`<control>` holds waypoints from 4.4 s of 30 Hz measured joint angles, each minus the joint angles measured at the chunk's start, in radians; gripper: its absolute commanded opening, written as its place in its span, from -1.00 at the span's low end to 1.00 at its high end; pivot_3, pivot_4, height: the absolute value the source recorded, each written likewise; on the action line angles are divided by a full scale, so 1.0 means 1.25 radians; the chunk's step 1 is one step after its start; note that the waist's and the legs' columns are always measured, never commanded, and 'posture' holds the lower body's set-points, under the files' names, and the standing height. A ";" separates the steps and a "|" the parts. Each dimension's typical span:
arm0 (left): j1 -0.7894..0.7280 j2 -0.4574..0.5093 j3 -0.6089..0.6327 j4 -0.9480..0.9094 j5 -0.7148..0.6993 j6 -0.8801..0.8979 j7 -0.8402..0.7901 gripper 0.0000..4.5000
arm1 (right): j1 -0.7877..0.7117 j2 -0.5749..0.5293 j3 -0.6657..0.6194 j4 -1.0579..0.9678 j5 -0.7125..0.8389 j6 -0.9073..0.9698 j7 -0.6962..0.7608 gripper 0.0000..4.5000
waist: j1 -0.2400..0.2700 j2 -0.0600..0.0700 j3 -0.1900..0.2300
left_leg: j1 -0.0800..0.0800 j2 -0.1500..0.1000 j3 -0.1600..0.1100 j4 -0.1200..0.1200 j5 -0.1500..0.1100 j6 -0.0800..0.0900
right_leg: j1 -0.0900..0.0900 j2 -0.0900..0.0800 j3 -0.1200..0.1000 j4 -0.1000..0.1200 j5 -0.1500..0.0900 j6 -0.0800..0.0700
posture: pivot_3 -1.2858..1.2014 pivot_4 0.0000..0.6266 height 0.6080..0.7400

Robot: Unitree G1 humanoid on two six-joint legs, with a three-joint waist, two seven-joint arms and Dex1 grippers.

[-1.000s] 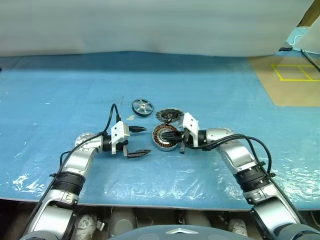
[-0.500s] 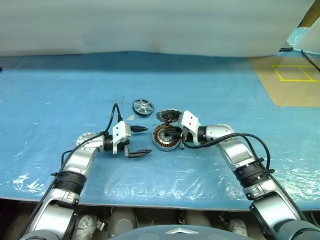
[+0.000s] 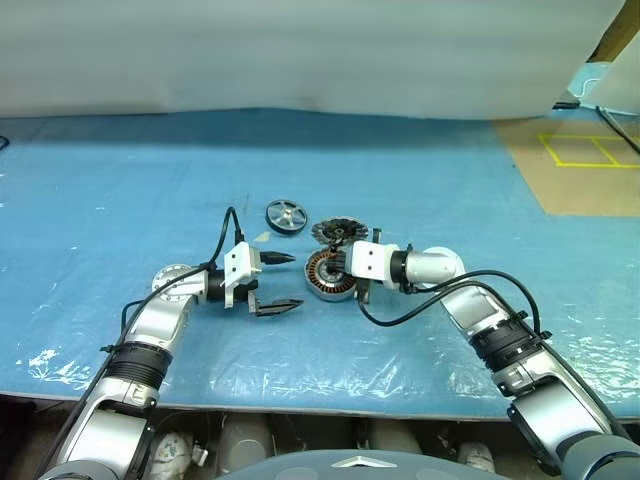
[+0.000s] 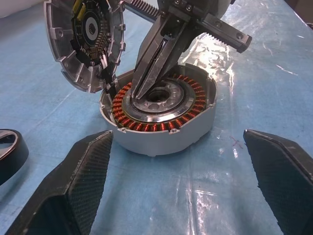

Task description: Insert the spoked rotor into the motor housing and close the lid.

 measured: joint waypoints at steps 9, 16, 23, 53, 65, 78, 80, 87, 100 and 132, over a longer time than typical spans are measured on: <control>-0.005 -0.001 0.000 0.005 0.000 -0.001 -0.001 1.00 | 0.047 0.078 -0.120 -0.078 0.246 0.309 0.078 -0.99 | -0.006 -0.001 -0.001 | -0.013 0.001 0.001 -0.003 0.002 -0.003 | -0.014 0.002 0.000 0.000 0.000 -0.001 | 0.03 -0.52 1.00; -0.006 -0.001 0.000 0.030 0.000 -0.006 -0.002 1.00 | 0.044 0.089 -0.146 -0.127 0.306 0.383 0.085 -0.99 | 0.001 0.000 0.000 | -0.015 0.001 0.001 -0.004 0.002 -0.005 | -0.015 0.001 -0.002 -0.001 0.001 0.001 | 0.03 -0.52 1.00; -0.006 -0.001 0.000 0.035 0.000 -0.013 -0.005 1.00 | 0.031 0.071 -0.112 -0.106 0.256 0.356 0.084 -0.99 | 0.000 0.000 0.000 | -0.015 0.000 0.001 -0.003 0.002 -0.005 | -0.015 0.001 -0.001 -0.001 0.000 -0.001 | 0.03 -0.52 1.00; -0.010 -0.038 0.001 0.028 -0.023 0.033 0.010 1.00 | 0.040 -0.001 -0.070 -0.108 0.173 0.226 0.107 -0.99 | 0.002 0.000 0.000 | -0.011 0.000 0.001 -0.002 0.002 -0.005 | -0.011 0.001 -0.001 0.000 0.000 -0.001 | 0.03 -0.52 1.00; -0.002 -0.004 0.074 -0.083 -0.140 0.196 0.027 1.00 | 0.046 0.028 -0.201 -0.300 0.398 0.580 0.065 -0.99 | 0.008 0.002 0.001 | -0.012 0.000 0.001 -0.003 0.002 -0.005 | -0.013 0.001 -0.001 0.000 0.000 -0.001 | 0.03 -0.52 1.00; -0.192 0.091 0.137 0.017 -0.141 0.267 0.044 1.00 | 0.214 -0.061 -0.280 -0.467 0.461 0.646 0.011 -0.99 | 0.004 0.002 0.002 | -0.012 0.000 0.001 -0.002 0.002 -0.005 | -0.013 0.001 0.000 0.000 0.000 -0.001 | 0.03 -0.52 1.00; -0.249 0.078 0.141 0.067 -0.121 0.257 0.078 1.00 | 0.213 -0.060 -0.283 -0.465 0.460 0.645 -0.002 -0.99 | 0.004 0.002 0.002 | -0.013 -0.001 0.001 -0.001 0.002 -0.005 | -0.013 0.001 0.000 0.000 0.000 0.000 | 0.03 -0.52 1.00; -0.434 0.007 0.063 0.234 0.005 0.207 0.152 1.00 | 0.196 -0.035 -0.282 -0.449 0.458 0.637 -0.041 -0.99 | 0.010 0.002 0.002 | -0.015 -0.001 -0.001 0.000 0.002 -0.005 | -0.013 0.001 -0.001 0.000 0.002 0.003 | 0.03 -0.52 1.00; -0.614 0.004 -0.100 0.607 0.254 -0.021 0.039 1.00 | 0.270 -0.026 -0.285 -0.449 0.443 0.616 -0.112 -0.99 | 0.022 0.001 0.003 | -0.015 -0.001 -0.002 -0.001 0.002 -0.005 | -0.013 0.001 -0.002 0.000 0.003 0.004 | 0.03 -0.52 1.00; -0.679 -0.068 -0.138 0.749 0.438 -0.098 0.128 1.00 | 0.345 -0.054 -0.317 -0.557 0.484 0.588 -0.117 -0.99 | 0.025 0.000 0.004 | -0.016 -0.002 -0.003 0.000 0.002 -0.005 | -0.013 0.000 -0.002 -0.001 0.003 0.005 | 0.03 -0.52 1.00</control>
